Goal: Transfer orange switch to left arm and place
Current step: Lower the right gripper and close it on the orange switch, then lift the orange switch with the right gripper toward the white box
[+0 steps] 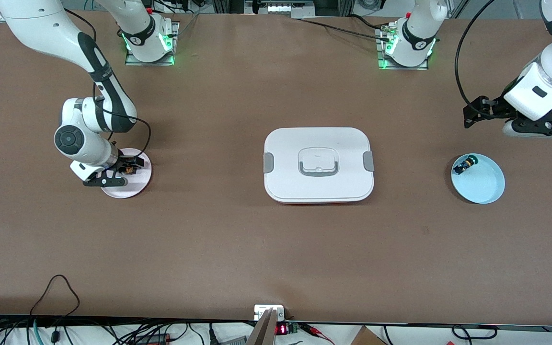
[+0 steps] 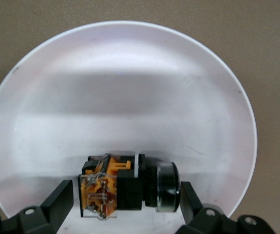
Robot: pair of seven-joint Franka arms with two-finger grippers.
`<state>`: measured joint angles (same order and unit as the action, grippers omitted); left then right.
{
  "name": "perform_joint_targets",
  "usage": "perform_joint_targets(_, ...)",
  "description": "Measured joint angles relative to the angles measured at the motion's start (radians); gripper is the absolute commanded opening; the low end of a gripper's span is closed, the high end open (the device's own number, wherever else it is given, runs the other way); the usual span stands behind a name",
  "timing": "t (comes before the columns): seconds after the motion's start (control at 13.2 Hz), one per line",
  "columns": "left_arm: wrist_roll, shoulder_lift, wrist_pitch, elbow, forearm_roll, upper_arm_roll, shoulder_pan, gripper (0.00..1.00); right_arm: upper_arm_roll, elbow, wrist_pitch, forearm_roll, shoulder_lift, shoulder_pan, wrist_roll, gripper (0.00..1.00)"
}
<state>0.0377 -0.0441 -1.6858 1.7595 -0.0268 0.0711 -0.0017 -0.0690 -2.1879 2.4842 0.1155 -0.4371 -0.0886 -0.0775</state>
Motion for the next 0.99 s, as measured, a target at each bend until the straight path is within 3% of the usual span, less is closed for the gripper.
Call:
perform_joint_targets(0.15, 0.0, 0.0, 0.0, 0.0, 0.0, 0.0, 0.0, 1.0, 0.002, 0.0, 0.001, 0.0, 0.001, 0.0, 0.0, 0.39)
perform_joint_targets(0.3, 0.0, 0.0, 0.0, 0.0, 0.0, 0.0, 0.0, 1.0, 0.002, 0.001, 0.003, 0.0, 0.002, -0.001, 0.0, 0.32)
perform_joint_targets(0.61, 0.0, 0.0, 0.0, 0.0, 0.0, 0.0, 0.0, 1.0, 0.013, 0.018, -0.003, 0.0, 0.02, -0.011, 0.022, 0.29)
perform_joint_targets(0.84, 0.0, 0.0, 0.0, 0.0, 0.0, 0.0, 0.0, 1.0, 0.025, 0.083, -0.127, -0.006, 0.079, -0.017, 0.087, 0.29)
perform_joint_targets(0.99, 0.0, 0.0, 0.0, 0.0, 0.0, 0.0, 0.0, 1.0, 0.026, 0.147, -0.238, -0.065, 0.122, -0.017, 0.132, 0.28)
